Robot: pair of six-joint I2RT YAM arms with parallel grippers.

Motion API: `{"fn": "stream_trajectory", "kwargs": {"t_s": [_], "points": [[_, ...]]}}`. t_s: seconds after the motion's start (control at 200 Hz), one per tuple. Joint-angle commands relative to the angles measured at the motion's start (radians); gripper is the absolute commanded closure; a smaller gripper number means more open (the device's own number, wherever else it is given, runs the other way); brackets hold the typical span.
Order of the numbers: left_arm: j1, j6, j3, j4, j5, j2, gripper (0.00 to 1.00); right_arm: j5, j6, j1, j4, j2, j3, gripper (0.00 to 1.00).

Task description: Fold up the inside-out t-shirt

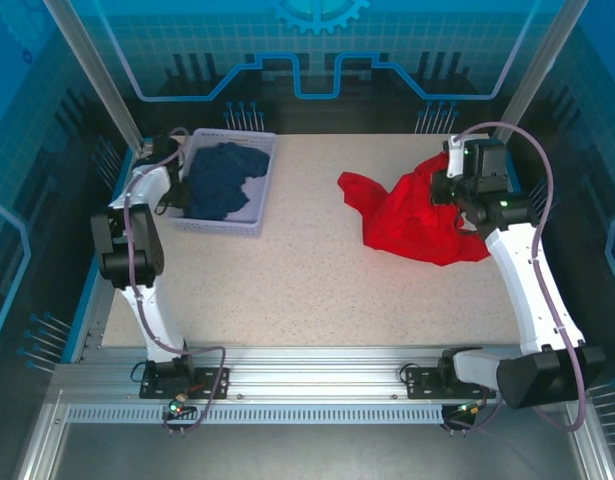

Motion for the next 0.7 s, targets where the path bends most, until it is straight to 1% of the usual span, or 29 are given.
{"fn": "stream_trajectory", "kwargs": {"t_s": [0.0,0.03,0.09,0.13,0.2,0.24,0.305,0.375,0.425,0.475,0.54,0.62,0.695], "points": [[0.001,-0.068,-0.005,-0.027,-0.078,-0.095,0.48,-0.066,0.036,0.063,0.032,0.035,-0.014,0.92],[-0.012,-0.089,-0.019,-0.014,-0.063,-0.12,0.43,-0.075,0.039,0.083,0.041,0.046,-0.02,0.92],[-0.059,-0.112,-0.066,0.031,-0.024,-0.183,0.36,-0.093,0.047,0.113,0.052,0.073,-0.024,0.92],[-0.109,-0.126,-0.102,0.074,0.017,-0.231,0.31,-0.101,0.049,0.13,0.059,0.09,-0.025,0.92],[-0.216,-0.145,-0.178,0.175,0.131,-0.309,0.26,-0.112,0.054,0.151,0.072,0.118,-0.03,0.93],[-0.279,-0.156,-0.209,0.219,0.215,-0.337,0.26,-0.12,0.055,0.161,0.08,0.13,-0.031,0.93],[-0.374,-0.196,-0.233,0.264,0.318,-0.348,0.26,-0.127,0.06,0.172,0.094,0.147,-0.036,0.93],[-0.452,-0.239,-0.245,0.315,0.428,-0.318,0.27,-0.132,0.066,0.177,0.106,0.16,-0.039,0.93],[-0.491,-0.264,-0.231,0.324,0.469,-0.271,0.28,-0.134,0.067,0.179,0.113,0.167,-0.041,0.93],[-0.511,-0.284,-0.199,0.31,0.483,-0.21,0.29,-0.134,0.069,0.178,0.12,0.17,-0.041,0.93],[-0.514,-0.305,-0.148,0.293,0.459,-0.124,0.31,-0.137,0.076,0.18,0.136,0.167,-0.045,0.93],[-0.508,-0.298,-0.062,0.245,0.352,-0.015,0.32,-0.158,0.088,0.184,0.164,0.164,-0.052,0.93],[-0.495,-0.282,0.026,0.185,0.28,0.076,0.33,-0.159,0.09,0.198,0.176,0.166,-0.05,0.93]]}}
